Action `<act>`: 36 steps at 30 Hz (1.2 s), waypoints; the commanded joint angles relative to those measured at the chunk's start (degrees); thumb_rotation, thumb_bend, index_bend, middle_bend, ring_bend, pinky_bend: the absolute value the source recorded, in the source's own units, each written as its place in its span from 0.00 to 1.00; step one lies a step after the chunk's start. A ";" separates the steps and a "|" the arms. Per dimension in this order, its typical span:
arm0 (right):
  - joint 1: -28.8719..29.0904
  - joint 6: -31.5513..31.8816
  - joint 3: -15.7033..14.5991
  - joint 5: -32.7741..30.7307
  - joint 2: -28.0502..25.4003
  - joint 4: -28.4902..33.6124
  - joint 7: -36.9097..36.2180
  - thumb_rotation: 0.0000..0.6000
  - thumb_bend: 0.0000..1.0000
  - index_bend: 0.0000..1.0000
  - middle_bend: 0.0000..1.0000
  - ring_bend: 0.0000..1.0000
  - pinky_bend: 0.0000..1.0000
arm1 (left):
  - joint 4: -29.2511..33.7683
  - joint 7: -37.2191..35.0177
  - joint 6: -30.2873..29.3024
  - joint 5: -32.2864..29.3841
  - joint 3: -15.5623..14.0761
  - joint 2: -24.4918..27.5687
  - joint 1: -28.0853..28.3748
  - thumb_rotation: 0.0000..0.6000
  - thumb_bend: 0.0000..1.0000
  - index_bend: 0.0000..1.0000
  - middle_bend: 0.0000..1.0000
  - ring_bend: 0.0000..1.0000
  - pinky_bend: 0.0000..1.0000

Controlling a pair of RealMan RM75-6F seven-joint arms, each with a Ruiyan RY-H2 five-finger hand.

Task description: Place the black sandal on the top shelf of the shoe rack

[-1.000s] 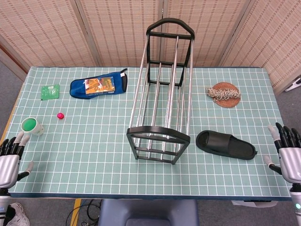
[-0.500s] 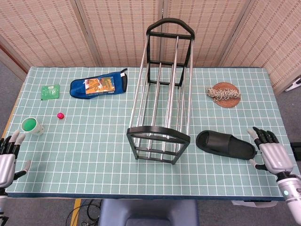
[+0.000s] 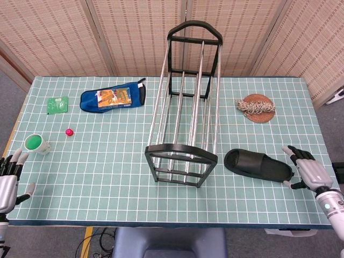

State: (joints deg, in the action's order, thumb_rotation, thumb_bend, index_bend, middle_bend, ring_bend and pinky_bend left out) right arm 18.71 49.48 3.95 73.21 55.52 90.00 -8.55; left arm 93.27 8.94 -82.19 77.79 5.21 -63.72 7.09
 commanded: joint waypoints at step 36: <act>2.38 -5.28 -1.80 2.83 12.29 -16.30 -15.47 1.00 0.16 0.00 0.00 0.00 0.00 | -0.34 -4.47 -1.42 2.69 -1.10 1.06 -1.26 1.00 0.38 0.04 0.00 0.00 0.00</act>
State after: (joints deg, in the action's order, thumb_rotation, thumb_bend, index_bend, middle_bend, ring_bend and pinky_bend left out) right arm 20.99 44.35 2.18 76.09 67.70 73.80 -23.95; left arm 92.97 4.51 -83.56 80.44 4.15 -62.63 5.88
